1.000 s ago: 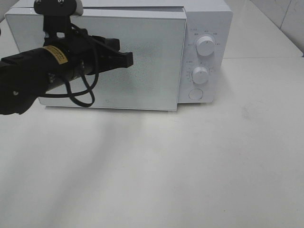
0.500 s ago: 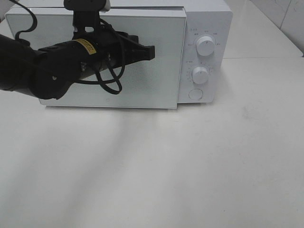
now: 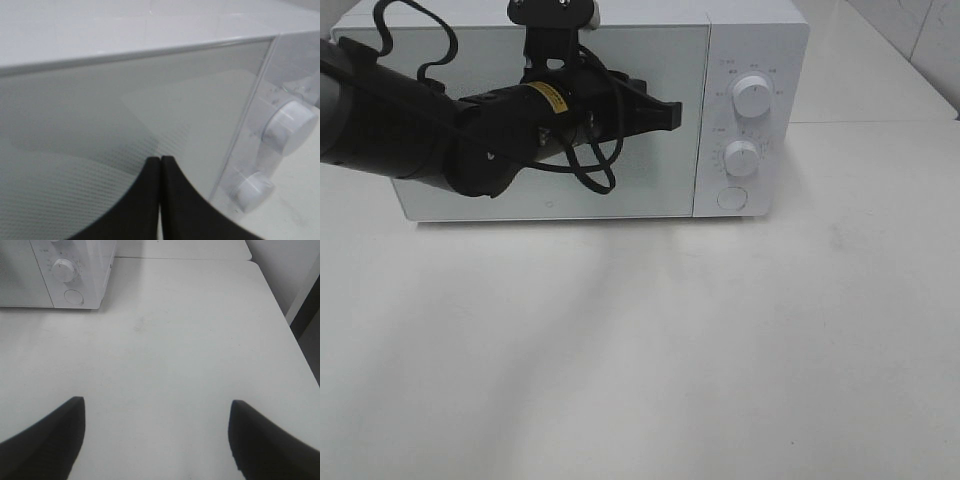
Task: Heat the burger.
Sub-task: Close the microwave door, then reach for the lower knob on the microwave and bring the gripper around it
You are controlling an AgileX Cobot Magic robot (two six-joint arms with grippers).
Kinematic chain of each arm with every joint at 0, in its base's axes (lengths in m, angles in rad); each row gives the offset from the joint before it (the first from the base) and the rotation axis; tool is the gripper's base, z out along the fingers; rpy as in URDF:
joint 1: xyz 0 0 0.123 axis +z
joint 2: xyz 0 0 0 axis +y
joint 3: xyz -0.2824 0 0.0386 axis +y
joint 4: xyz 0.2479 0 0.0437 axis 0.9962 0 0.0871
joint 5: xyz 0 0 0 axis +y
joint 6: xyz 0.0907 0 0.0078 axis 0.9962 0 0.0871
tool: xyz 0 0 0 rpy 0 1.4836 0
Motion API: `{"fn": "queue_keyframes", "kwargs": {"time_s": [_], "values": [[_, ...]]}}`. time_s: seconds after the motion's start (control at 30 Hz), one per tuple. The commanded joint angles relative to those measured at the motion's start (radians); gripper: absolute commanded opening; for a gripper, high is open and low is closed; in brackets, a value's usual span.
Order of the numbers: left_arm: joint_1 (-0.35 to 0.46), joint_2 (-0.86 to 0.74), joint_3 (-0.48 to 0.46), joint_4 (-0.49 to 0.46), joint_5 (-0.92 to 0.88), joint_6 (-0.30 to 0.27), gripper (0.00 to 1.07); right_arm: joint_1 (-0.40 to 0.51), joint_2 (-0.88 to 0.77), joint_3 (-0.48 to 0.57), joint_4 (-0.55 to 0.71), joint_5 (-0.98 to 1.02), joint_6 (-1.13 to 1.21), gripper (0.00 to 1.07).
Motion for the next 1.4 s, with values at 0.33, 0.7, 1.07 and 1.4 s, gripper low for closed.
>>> {"fn": "queue_keyframes", "kwargs": {"time_s": [0.33,0.7,1.07,1.4], "values": [[0.002,-0.017,-0.086,-0.008,0.125,0.075,0.0,-0.007,-0.026,0.001,0.003,-0.016,-0.009,0.76],[-0.036,-0.133,-0.086,0.015,0.594,0.084,0.02,-0.007,-0.026,0.001,0.003,-0.016,-0.009,0.76],[-0.041,-0.207,-0.086,-0.018,1.046,0.029,1.0,-0.007,-0.026,0.001,0.003,-0.016,-0.009,0.76],[-0.04,-0.275,-0.087,-0.023,1.521,0.029,0.98,-0.007,-0.026,0.001,0.003,-0.016,-0.009,0.76]]}}
